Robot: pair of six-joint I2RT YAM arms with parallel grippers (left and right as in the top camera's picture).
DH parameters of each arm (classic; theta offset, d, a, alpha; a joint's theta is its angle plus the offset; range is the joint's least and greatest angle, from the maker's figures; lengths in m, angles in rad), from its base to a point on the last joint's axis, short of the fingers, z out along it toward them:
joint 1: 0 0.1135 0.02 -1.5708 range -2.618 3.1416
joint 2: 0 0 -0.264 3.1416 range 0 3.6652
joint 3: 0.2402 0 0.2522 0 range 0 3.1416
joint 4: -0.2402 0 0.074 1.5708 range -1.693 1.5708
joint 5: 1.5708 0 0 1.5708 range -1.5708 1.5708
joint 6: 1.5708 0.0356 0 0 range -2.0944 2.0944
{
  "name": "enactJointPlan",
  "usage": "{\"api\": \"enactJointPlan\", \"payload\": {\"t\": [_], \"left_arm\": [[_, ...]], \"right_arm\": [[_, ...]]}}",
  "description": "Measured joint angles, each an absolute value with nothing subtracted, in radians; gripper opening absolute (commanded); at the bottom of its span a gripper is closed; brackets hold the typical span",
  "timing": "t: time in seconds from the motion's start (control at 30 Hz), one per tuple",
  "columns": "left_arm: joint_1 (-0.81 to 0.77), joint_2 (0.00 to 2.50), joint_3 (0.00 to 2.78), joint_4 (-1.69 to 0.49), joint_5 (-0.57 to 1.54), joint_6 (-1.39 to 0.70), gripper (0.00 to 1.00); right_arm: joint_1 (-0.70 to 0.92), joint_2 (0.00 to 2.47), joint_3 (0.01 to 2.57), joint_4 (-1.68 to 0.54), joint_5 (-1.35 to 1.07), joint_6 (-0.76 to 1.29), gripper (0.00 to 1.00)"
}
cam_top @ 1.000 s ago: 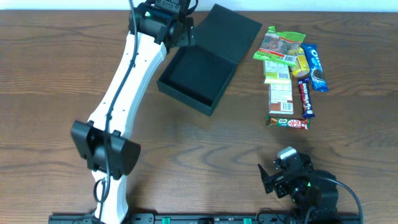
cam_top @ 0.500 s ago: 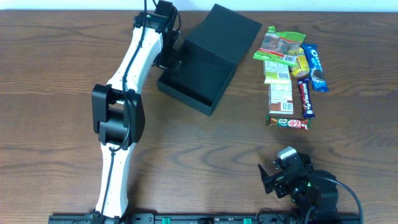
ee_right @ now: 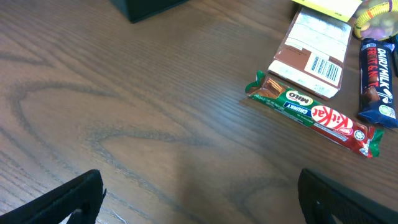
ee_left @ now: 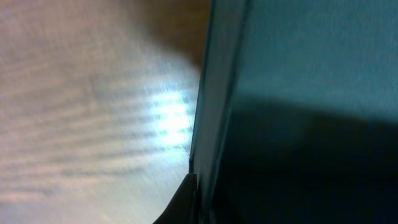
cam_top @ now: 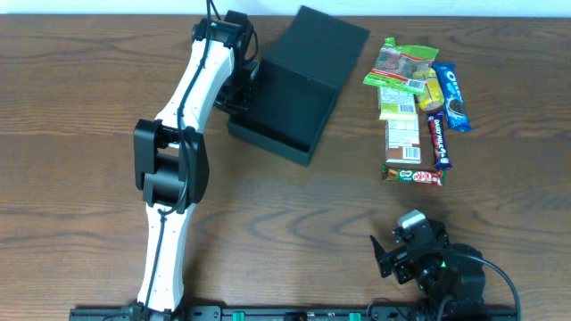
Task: Pack container
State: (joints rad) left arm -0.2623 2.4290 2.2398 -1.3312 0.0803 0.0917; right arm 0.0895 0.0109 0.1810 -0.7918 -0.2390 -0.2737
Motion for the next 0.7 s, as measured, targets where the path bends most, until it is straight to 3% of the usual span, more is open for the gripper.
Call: {"api": "enactJointPlan", "payload": {"t": [0.3, 0.57, 0.6, 0.67, 0.7], "left_arm": [[-0.263, 2.429, 2.24, -1.474, 0.084, -0.178, 0.06], [-0.278, 2.429, 2.24, -1.486, 0.108, -0.248, 0.06], [-0.283, 2.429, 2.24, -1.486, 0.109, -0.252, 0.17], [-0.292, 2.429, 2.24, -1.485, 0.11, -0.259, 0.58], [-0.296, 2.429, 2.24, -1.485, 0.113, -0.262, 0.72]], "right_arm": [[0.089, 0.011, 0.181, -0.791, -0.239, -0.274, 0.99], [0.089, 0.011, 0.181, -0.791, -0.239, -0.274, 0.99], [0.089, 0.011, 0.181, -0.792, -0.239, -0.274, 0.99], [0.089, 0.011, 0.181, -0.792, -0.239, -0.274, 0.99], [0.089, 0.011, 0.181, -0.791, -0.239, -0.274, 0.99]]}}
